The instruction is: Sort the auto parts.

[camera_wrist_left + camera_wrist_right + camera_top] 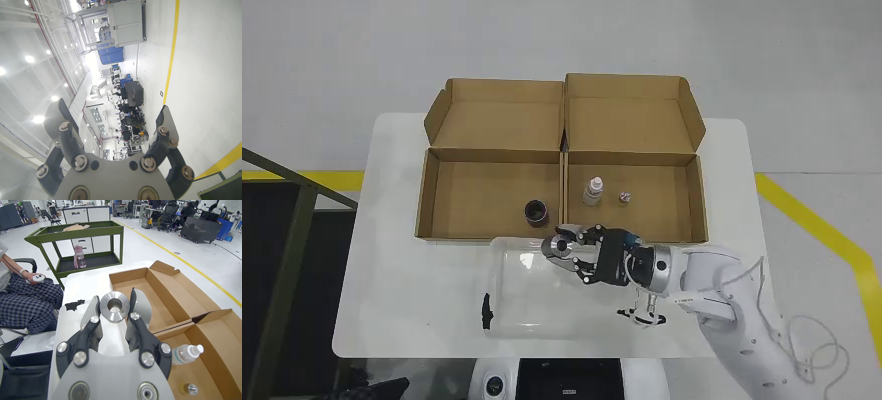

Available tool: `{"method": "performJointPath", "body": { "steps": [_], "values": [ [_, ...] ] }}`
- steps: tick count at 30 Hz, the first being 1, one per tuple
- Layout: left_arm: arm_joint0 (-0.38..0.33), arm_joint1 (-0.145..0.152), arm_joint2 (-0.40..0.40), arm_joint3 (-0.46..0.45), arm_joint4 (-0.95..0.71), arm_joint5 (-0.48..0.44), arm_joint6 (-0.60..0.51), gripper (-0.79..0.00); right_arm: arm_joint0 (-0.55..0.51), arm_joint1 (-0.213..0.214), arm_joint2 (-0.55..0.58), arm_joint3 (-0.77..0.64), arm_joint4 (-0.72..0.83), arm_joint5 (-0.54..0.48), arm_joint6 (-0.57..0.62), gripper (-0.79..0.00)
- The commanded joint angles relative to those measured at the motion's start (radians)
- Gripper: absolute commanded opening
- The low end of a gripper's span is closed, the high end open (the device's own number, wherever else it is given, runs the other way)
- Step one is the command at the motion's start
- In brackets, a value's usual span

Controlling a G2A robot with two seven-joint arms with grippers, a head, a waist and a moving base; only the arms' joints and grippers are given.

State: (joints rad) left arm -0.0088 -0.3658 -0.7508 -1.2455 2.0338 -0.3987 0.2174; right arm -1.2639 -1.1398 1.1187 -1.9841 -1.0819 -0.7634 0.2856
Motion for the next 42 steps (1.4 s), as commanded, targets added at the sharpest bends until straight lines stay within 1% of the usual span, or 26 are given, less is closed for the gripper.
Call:
{"method": "performJointPath", "body": {
  "steps": [1, 12, 18, 20, 30, 37, 42],
  "values": [
    [0.0, 0.0, 0.0, 0.0, 0.0, 0.0, 0.0, 0.0, 0.02, -0.003, -0.018, 0.021, -0.016, 0.003, -0.005, -0.785],
    [0.0, 0.0, 0.0, 0.0, 0.0, 0.0, 0.0, 0.0, 0.168, -0.037, -0.145, 0.148, -0.081, 0.087, -0.033, -0.785],
    [0.0, 0.0, 0.0, 0.0, 0.0, 0.0, 0.0, 0.0, 0.257, -0.06, -0.205, 0.219, -0.122, 0.153, -0.031, -0.785],
    [0.0, 0.0, 0.0, 0.0, 0.0, 0.0, 0.0, 0.0, 0.285, -0.067, -0.224, 0.241, -0.148, 0.181, -0.009, -0.785],
    [0.0, 0.0, 0.0, 0.0, 0.0, 0.0, 0.0, 0.0, 0.403, -0.112, -0.304, 0.352, -0.15, 0.305, 0.088, -0.785],
    [0.0, 0.0, 0.0, 0.0, 0.0, 0.0, 0.0, 0.0, 0.474, -0.147, -0.358, 0.442, -0.158, 0.393, 0.129, -0.785],
    [0.0, 0.0, 0.0, 0.0, 0.0, 0.0, 0.0, 0.0, 0.51, -0.171, -0.384, 0.507, -0.155, 0.438, 0.146, -0.785]
  ]
}}
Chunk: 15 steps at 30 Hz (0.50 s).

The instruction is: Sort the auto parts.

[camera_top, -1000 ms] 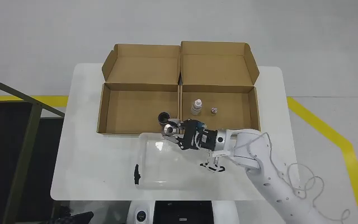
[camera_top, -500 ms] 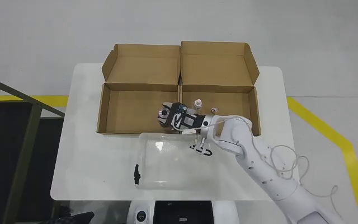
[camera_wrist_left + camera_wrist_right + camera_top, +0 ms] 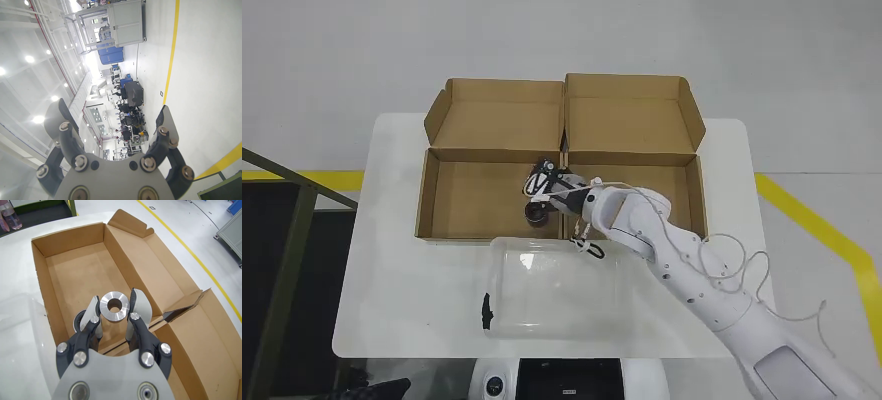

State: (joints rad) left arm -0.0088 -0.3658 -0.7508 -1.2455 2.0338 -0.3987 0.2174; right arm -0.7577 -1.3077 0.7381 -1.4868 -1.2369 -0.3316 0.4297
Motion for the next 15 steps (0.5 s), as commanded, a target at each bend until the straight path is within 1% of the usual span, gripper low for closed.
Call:
{"method": "performJointPath", "body": {
  "steps": [1, 14, 15],
  "values": [
    [0.0, 0.0, 0.0, 0.0, 0.0, 0.0, 0.0, 0.0, 0.01, -0.007, -0.008, 0.023, 0.0, 0.013, 0.005, -0.785],
    [0.0, 0.0, 0.0, 0.0, 0.0, 0.0, 0.0, 0.0, 0.074, -0.061, -0.062, 0.166, 0.001, 0.055, 0.026, -0.785],
    [0.0, 0.0, 0.0, 0.0, 0.0, 0.0, 0.0, 0.0, 0.077, -0.065, -0.064, 0.173, 0.0, 0.058, 0.029, -0.77]
  ]
}}
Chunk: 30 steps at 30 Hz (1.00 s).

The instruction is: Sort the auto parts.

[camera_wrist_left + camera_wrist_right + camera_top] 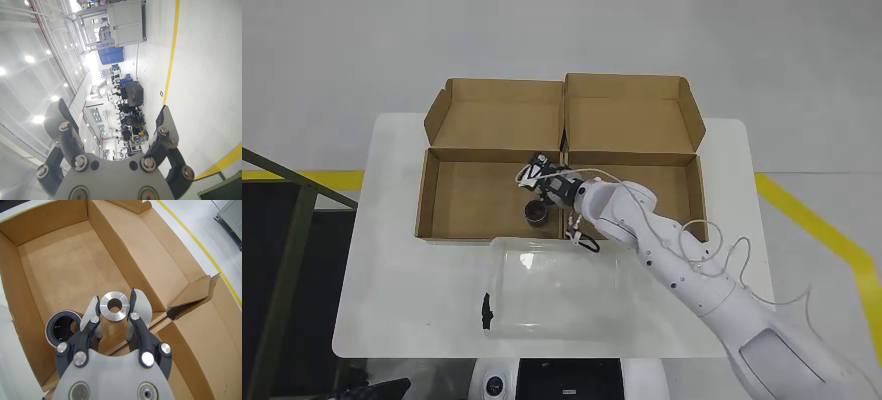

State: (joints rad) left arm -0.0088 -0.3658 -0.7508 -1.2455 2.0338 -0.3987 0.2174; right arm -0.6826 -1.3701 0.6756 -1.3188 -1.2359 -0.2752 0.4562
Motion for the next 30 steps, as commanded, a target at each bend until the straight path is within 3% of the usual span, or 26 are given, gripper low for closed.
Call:
{"method": "performJointPath", "body": {
  "steps": [1, 16, 25, 30],
  "values": [
    [0.0, 0.0, 0.0, 0.0, 0.0, 0.0, 0.0, 0.0, 0.006, -0.006, -0.004, 0.014, -0.002, 0.004, 0.006, -0.727],
    [0.0, 0.0, 0.0, 0.0, 0.0, 0.0, 0.0, 0.0, 0.03, -0.046, -0.021, 0.087, -0.005, 0.0, 0.039, -0.483],
    [0.0, 0.0, 0.0, 0.0, 0.0, 0.0, 0.0, 0.0, 0.025, -0.056, -0.007, 0.067, -0.024, -0.009, 0.042, -0.471],
    [0.0, 0.0, 0.0, 0.0, 0.0, 0.0, 0.0, 0.0, -0.005, -0.048, 0.021, -0.02, -0.048, -0.026, 0.041, -0.465]
  ]
}}
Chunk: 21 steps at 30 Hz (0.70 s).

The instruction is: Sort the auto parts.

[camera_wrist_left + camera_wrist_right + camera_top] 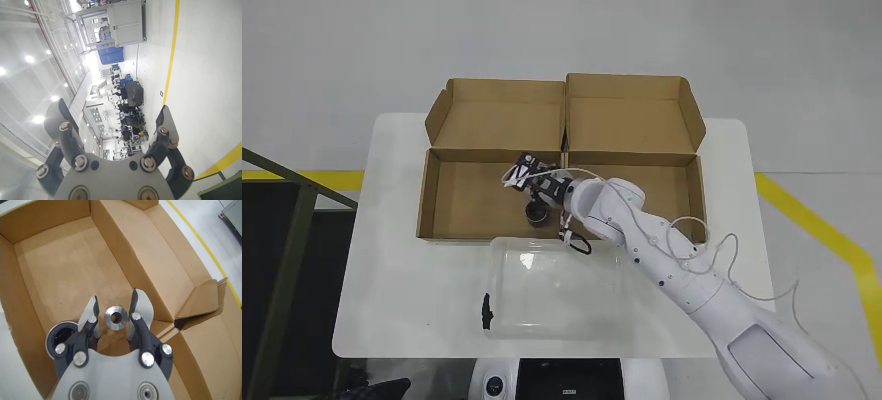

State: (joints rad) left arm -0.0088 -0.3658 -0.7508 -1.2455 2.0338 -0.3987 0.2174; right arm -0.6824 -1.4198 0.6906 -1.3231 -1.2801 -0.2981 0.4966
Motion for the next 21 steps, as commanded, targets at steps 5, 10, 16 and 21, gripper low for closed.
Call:
{"method": "performJointPath", "body": {
  "steps": [5, 10, 16, 21],
  "values": [
    [0.0, 0.0, 0.0, 0.0, 0.0, 0.0, 0.0, 0.0, -0.065, 0.022, 0.058, -0.144, -0.027, -0.032, 0.0, -0.456],
    [0.0, 0.0, 0.0, 0.0, 0.0, 0.0, 0.0, 0.0, -0.152, 0.048, 0.122, -0.281, -0.049, -0.075, -0.018, -0.431],
    [0.0, 0.0, 0.0, 0.0, 0.0, 0.0, 0.0, 0.0, -0.276, 0.084, 0.214, -0.428, -0.115, -0.135, -0.099, -0.357],
    [0.0, 0.0, 0.0, 0.0, 0.0, 0.0, 0.0, 0.0, -0.401, 0.114, 0.325, -0.523, -0.111, -0.173, -0.169, -0.348]
  ]
}}
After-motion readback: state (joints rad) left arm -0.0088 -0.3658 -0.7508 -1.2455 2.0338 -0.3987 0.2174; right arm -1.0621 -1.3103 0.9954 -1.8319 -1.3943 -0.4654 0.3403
